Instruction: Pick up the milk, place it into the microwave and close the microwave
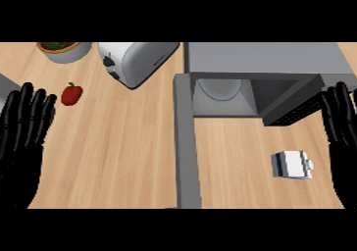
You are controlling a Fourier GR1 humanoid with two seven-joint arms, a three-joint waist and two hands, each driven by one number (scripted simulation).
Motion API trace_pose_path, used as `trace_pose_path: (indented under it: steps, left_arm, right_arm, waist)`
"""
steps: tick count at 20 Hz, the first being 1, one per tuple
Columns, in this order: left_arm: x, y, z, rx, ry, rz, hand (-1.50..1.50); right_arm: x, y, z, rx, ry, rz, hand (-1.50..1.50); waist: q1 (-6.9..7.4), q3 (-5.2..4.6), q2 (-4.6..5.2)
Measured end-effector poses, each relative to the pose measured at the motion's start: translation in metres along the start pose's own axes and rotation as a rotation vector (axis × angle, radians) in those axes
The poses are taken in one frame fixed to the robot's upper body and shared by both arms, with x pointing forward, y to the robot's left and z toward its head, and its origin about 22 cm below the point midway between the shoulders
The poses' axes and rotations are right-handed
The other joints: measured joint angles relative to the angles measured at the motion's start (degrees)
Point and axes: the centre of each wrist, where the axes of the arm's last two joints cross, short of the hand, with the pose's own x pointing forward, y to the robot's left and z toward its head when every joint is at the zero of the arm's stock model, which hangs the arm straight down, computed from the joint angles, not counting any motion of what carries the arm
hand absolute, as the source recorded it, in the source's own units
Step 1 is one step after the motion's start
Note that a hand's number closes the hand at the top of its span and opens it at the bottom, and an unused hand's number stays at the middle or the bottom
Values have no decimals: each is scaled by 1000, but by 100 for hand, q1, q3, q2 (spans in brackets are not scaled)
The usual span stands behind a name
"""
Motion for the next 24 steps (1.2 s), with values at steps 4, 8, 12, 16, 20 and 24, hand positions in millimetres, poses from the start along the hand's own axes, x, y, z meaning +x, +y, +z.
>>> trace_pose_path:
  steps: [4,8,12,16,20,24]
  left_arm:
    - [-2,-6,0,26,0,14,-150]
    - [-1,-7,1,107,28,52,-150]
    - [7,-9,19,168,77,102,-150]
    - [16,-8,46,188,95,126,-150]
    - [31,-1,70,190,101,140,-150]
    - [39,8,93,186,97,142,-150]
  right_arm:
    - [5,-22,12,54,18,-8,-150]
    - [13,-56,35,159,17,-68,-150]
    - [24,-85,62,224,23,-105,-150]
    - [33,-103,86,234,32,-117,-150]
    - [31,-115,108,221,39,-102,-150]
    - [34,-117,121,219,38,-60,-150]
  waist:
    - [5,173,-167]
    - [-48,243,-247]
    - [-22,263,-282]
    - [26,267,-286]
    - [63,269,-285]
    - [91,269,-285]
